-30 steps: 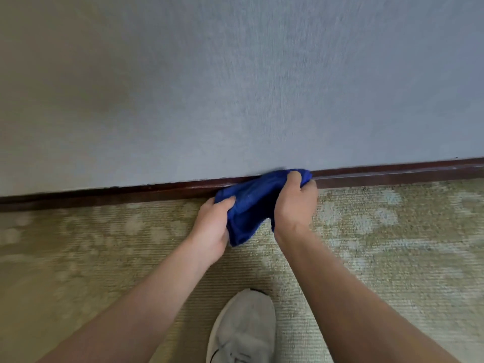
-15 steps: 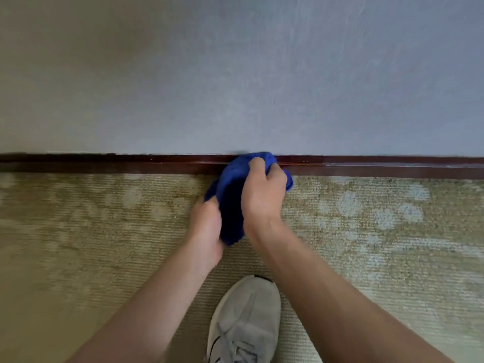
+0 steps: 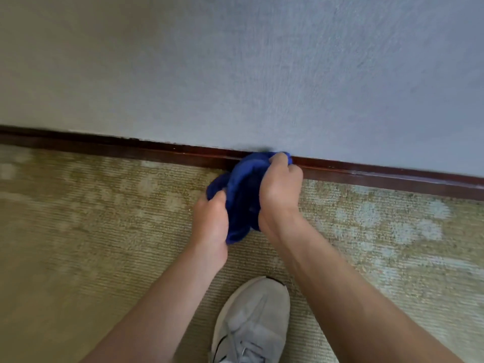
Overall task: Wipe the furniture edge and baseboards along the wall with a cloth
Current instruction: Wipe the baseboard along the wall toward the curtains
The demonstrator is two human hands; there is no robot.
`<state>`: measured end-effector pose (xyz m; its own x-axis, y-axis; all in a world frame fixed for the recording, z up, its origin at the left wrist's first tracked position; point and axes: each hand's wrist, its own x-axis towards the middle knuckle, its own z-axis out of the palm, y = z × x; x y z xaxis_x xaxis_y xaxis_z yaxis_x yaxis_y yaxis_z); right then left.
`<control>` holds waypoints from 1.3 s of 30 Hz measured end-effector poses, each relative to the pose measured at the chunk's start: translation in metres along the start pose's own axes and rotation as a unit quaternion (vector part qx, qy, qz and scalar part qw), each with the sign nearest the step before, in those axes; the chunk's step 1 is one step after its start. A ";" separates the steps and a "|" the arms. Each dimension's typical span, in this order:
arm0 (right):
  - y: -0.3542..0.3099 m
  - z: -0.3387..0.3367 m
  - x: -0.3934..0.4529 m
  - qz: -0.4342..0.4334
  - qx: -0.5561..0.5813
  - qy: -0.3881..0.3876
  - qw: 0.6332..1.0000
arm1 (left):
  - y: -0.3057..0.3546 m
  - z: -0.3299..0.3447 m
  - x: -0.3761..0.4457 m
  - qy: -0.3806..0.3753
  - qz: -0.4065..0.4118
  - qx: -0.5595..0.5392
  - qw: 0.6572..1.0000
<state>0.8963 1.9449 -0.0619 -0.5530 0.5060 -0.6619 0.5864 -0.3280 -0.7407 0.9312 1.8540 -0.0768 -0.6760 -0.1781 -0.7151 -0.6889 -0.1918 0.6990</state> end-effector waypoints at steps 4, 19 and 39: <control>-0.005 -0.006 -0.006 -0.005 -0.046 -0.063 0.997 | 0.000 -0.011 0.007 -0.013 -0.035 -0.039 0.999; -0.006 0.083 -0.052 0.035 -0.110 -0.085 0.990 | 0.009 -0.048 0.025 0.013 -0.035 -0.232 0.972; 0.004 0.012 -0.027 0.125 0.079 -0.173 0.974 | 0.070 -0.030 0.043 0.200 0.235 0.066 0.949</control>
<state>0.9065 1.9204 -0.0486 -0.5869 0.1052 -0.8028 0.6453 -0.5381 -0.5423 0.8616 1.8036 -0.0589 -0.7809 -0.5719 -0.2514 -0.3810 0.1170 0.9171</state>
